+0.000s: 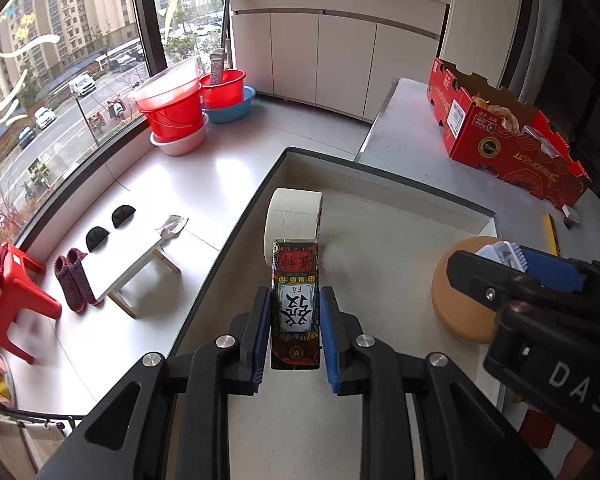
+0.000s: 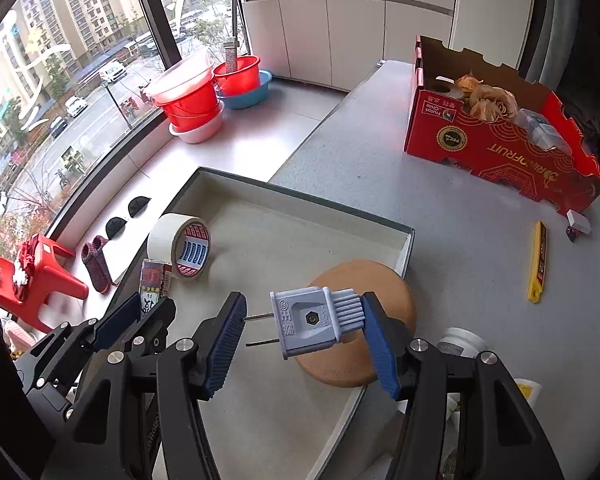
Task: Organize rigid objects
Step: 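Carry the plug and snack box into the tray and release both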
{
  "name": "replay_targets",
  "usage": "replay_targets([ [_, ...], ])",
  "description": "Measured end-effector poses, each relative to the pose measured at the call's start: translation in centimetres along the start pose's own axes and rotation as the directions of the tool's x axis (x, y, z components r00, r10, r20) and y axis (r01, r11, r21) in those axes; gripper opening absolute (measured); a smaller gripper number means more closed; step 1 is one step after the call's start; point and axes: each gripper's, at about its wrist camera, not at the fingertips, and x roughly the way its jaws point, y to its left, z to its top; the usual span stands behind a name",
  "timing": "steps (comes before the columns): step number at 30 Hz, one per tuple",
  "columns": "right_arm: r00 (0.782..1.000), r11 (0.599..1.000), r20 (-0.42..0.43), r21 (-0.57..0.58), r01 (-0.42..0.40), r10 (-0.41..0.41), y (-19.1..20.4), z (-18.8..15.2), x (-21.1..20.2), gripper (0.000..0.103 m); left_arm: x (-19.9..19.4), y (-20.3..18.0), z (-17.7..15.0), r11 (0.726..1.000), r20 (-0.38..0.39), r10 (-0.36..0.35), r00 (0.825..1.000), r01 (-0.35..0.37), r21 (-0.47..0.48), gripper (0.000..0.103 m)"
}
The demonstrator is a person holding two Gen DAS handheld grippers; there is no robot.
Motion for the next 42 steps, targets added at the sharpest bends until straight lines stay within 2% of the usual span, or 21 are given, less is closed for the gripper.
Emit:
replay_targets([
  [27,0.999,1.0,-0.032,-0.002,0.001,-0.001,0.2,0.9,2.6,0.06,1.7,-0.5,0.4,1.0,-0.025,-0.014,1.0,0.015,0.014,0.026],
  [28,0.999,1.0,-0.035,-0.006,0.004,-0.004,0.3,0.9,2.6,0.06,1.8,-0.5,0.3,1.0,-0.024,-0.015,1.0,0.015,0.018,0.03],
  [30,0.999,1.0,-0.039,-0.011,0.003,-0.004,0.3,0.8,2.7,0.06,1.7,-0.5,0.1,0.999,-0.024,-0.032,0.999,0.033,0.018,0.057],
  [31,0.999,1.0,-0.04,-0.015,-0.001,0.001,0.3,0.8,2.7,0.065,1.6,-0.4,0.0,0.999,-0.016,-0.038,0.999,0.038,0.01,0.082],
  [32,0.999,1.0,-0.041,-0.017,-0.003,0.003,0.3,0.8,2.6,0.071,1.3,-0.3,0.0,0.999,0.001,-0.038,0.999,0.038,-0.001,0.089],
  [33,0.999,1.0,-0.036,-0.019,-0.014,0.014,0.3,0.8,2.5,0.085,1.0,-0.1,-0.1,0.999,0.012,-0.036,0.999,0.036,-0.01,0.09],
  [34,0.999,1.0,-0.025,-0.022,-0.022,0.021,0.4,0.7,2.2,0.088,0.8,-0.1,-0.1,0.999,0.015,-0.035,0.999,0.035,-0.014,0.096],
  [35,1.0,1.0,-0.01,-0.027,-0.009,0.009,0.5,0.6,1.8,0.088,0.7,0.0,-0.1,0.999,0.015,-0.038,0.999,0.038,-0.016,0.102],
  [37,1.0,0.999,0.009,-0.044,0.025,-0.025,0.6,0.6,1.2,0.088,0.8,0.1,-0.2,0.999,0.022,-0.041,0.999,0.042,-0.015,0.102],
  [42,0.999,0.999,0.029,-0.026,0.028,-0.027,-0.1,0.0,-0.2,0.088,0.6,-0.3,-0.9,0.998,0.013,-0.062,0.998,0.062,-0.008,0.103],
])
